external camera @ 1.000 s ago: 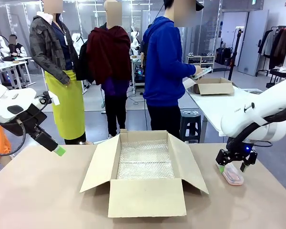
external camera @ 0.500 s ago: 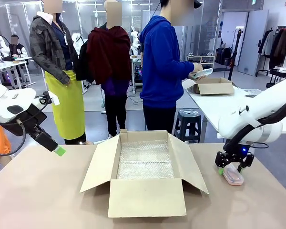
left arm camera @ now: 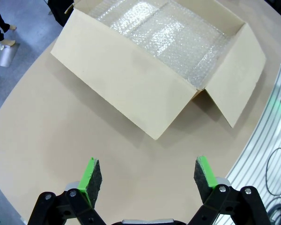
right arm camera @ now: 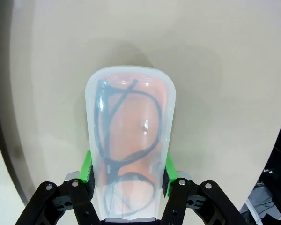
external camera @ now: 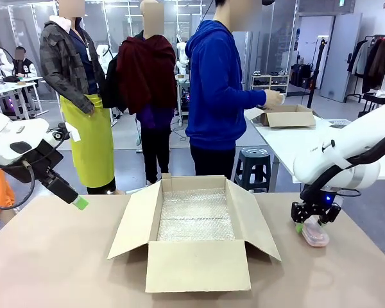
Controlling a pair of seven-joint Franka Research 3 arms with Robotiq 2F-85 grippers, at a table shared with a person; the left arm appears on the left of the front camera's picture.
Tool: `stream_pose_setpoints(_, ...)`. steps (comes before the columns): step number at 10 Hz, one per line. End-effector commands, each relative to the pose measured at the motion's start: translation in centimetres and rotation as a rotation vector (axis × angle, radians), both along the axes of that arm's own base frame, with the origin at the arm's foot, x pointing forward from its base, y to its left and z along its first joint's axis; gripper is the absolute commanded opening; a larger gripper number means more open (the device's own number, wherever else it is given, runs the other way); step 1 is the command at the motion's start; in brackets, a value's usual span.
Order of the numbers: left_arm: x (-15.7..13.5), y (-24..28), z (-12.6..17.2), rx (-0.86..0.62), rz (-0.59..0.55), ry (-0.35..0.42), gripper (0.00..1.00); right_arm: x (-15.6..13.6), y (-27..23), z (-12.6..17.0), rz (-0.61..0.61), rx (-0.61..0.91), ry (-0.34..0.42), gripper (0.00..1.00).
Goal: Pack the glasses set securely to prepare it for shipping.
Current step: Place the Glasses case inside the Package Box.
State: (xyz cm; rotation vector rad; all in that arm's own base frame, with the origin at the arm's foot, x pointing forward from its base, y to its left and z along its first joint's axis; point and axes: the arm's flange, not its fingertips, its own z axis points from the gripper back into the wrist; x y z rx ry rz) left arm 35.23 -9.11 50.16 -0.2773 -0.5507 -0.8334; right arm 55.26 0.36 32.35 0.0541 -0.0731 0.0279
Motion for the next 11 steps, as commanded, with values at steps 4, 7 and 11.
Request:
stream_pose_setpoints(4, 0.0, 0.1, 0.1, -0.007, -0.008, -0.001, 1.0, -2.8, 4.7, 12.3, 0.178, -0.074, -0.049, 0.5)
stream_pose_setpoints(7, 0.0, 0.1, 0.1, -0.007, -0.008, -0.001, 1.0, -1.8, 9.6, 16.4, 0.48, -0.124, -0.022, 0.5)
stream_pose_setpoints(11, 0.0, 0.1, 0.1, -0.007, -0.008, -0.001, 1.0, 0.9, 24.4, 18.1, 1.275, -0.105, -0.048, 0.5)
